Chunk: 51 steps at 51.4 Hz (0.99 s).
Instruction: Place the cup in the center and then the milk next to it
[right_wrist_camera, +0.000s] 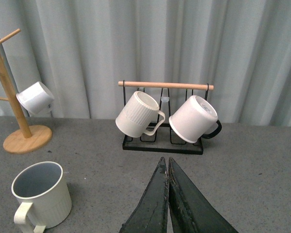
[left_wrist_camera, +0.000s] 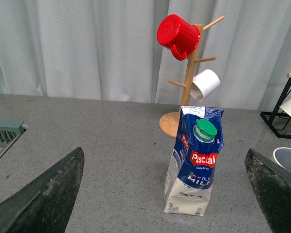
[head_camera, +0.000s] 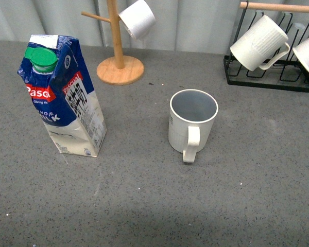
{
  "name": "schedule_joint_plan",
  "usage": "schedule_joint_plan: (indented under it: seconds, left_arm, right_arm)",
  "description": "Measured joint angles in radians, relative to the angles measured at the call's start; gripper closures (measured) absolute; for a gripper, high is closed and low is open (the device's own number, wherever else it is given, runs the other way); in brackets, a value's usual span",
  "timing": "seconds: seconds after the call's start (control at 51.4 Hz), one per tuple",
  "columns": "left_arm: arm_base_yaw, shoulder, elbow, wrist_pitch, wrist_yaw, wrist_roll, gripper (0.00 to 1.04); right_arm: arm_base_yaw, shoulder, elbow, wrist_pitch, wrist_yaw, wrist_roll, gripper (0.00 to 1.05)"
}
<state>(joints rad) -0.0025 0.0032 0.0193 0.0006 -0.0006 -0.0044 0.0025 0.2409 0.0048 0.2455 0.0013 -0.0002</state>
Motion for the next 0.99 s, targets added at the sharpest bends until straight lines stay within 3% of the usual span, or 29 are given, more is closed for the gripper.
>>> schedule_joint_plan:
  seconds: [0.292, 0.389, 0.641, 0.991]
  left_arm:
    - [0.000, 0.000, 0.000, 0.000, 0.000, 0.000, 0.07]
    - [0.000, 0.000, 0.000, 0.000, -0.001, 0.000, 0.07]
    - [0.000, 0.000, 0.000, 0.000, 0.000, 0.000, 0.07]
    - [0.000, 0.000, 0.000, 0.000, 0.000, 0.000, 0.07]
  right_arm:
    - [0.000, -0.064, 0.000, -0.065, 0.000, 0.000, 1.04]
    - [0.000, -0.201, 0.000, -0.234, -0.002, 0.000, 1.04]
    - [0.000, -0.236, 0.001, -0.244, -0.003, 0.000, 1.04]
    - [0.000, -0.237, 0.001, -0.244, -0.003, 0.000, 0.50]
